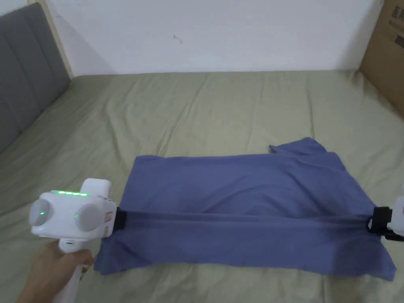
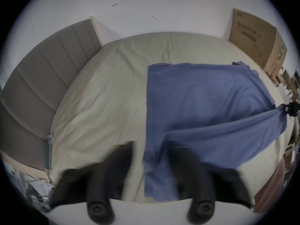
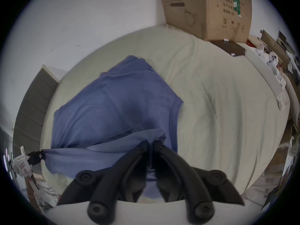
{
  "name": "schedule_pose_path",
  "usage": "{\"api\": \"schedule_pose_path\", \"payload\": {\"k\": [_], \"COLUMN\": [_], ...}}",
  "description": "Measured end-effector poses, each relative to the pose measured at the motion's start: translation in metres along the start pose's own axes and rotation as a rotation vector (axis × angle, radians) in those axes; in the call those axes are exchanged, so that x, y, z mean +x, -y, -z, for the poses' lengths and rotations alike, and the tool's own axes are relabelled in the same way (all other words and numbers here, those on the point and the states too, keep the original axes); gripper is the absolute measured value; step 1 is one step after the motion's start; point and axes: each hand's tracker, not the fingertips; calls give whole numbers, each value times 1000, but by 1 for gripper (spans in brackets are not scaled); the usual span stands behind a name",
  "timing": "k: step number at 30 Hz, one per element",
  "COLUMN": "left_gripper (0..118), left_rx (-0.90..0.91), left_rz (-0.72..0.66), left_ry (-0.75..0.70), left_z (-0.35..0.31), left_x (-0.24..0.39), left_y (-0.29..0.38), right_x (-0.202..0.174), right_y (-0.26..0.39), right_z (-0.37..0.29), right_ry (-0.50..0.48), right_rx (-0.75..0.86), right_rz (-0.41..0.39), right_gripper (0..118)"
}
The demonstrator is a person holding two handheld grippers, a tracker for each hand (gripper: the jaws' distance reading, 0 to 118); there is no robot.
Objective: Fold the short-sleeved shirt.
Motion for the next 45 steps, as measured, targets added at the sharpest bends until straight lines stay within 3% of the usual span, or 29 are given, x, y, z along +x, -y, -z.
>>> {"api": "schedule_pose_path", "payload": {"k": [1, 3, 5, 7, 8, 9, 10, 11, 14, 17, 18, 19, 20, 21, 22, 23, 27, 30, 31, 32, 33, 34, 35, 37, 38, 41, 43, 44, 45], "left_gripper": [77, 98, 98, 95, 87, 59, 27, 0, 0, 0, 6, 24, 53, 98, 115, 117, 100, 87, 72, 45, 3, 3, 3, 3, 3, 3, 3, 3, 3], "left_rx": [-32, -12, 11, 14, 23, 41, 52, 48, 35, 3, -2, 1, 2, 12, 9, -25, -110, -130, -117, -82, -46, -63, -86, -76, -88, -79, -89, -91, -95], "left_rz": [10, -32, -82, -123, -141, -154, -167, -172, -163, -248, -253, -251, -253, -264, -284, -334, -400, -320, -309, -315, -374, -438, -411, -326, -298, -273, -271, -272, -273], "left_ry": [-17, 31, 41, 69, 97, 134, 133, 122, 94, 169, 172, 157, 151, 146, 150, 174, 185, 119, 86, 81, 140, 230, 179, 147, 136, 137, 148, 152, 169], "left_z": [5, 2, -10, -21, -31, -40, -48, -53, -60, -53, -48, -45, -41, -35, -24, -13, 26, 28, 17, 5, 0, 2, 5, 4, 3, -1, -1, -1, -3], "left_x": [-1, -9, -14, -21, -22, -25, -26, -24, -16, -16, -17, -16, -18, -20, -22, -25, -23, -14, -14, -18, -24, -26, -26, -22, -19, -16, -17, -18, -20], "left_y": [-3, -2, 5, 16, 25, 36, 46, 58, 89, 109, 109, 107, 105, 101, 96, 90, 79, 77, 74, 76, 73, 71, 66, 65, 64, 68, 68, 69, 69], "right_x": [0, -2, 1, -1, -3, -6, -11, -13, -17, -23, -22, -22, -20, -20, -19, -19, -14, -9, -7, -5, -3, -2, -1, 0, 3, 12, 13, 6, 0], "right_y": [1, 7, 15, 25, 33, 41, 47, 59, 86, 108, 112, 115, 117, 120, 121, 123, 133, 136, 136, 135, 133, 131, 125, 110, 103, 80, 79, 82, 86], "right_z": [3, 3, -11, -30, -41, -50, -56, -62, -71, -70, -65, -65, -66, -67, -66, -66, -70, -70, -70, -70, -69, -69, -66, -55, -45, -6, 19, 26, 14], "right_ry": [11, 5, -44, -80, -91, -75, -39, -26, -124, -96, -89, -91, -106, -115, -111, -100, -83, -62, -66, -57, -50, -42, -29, -36, -50, -83, -48, 64, 27], "right_rx": [0, 10, 38, 43, 78, 100, 101, 110, 69, 59, 63, 58, 42, 45, 45, 46, 51, 50, 45, 43, 44, 62, 87, 92, 100, -9, -64, -120, -48], "right_rz": [8, 1, 3, -25, -62, -115, -168, -214, -193, -206, -214, -211, -201, -180, -171, -165, -152, -150, -145, -130, -120, -105, -86, -90, -84, -5, -30, -54, -104], "right_gripper": [27, 90, 91, 86, 70, 34, 12, 9, 5, 4, 4, 4, 4, 4, 4, 4, 4, 4, 4, 4, 7, 15, 31, 86, 93, 89, 37, 34, 26]}}
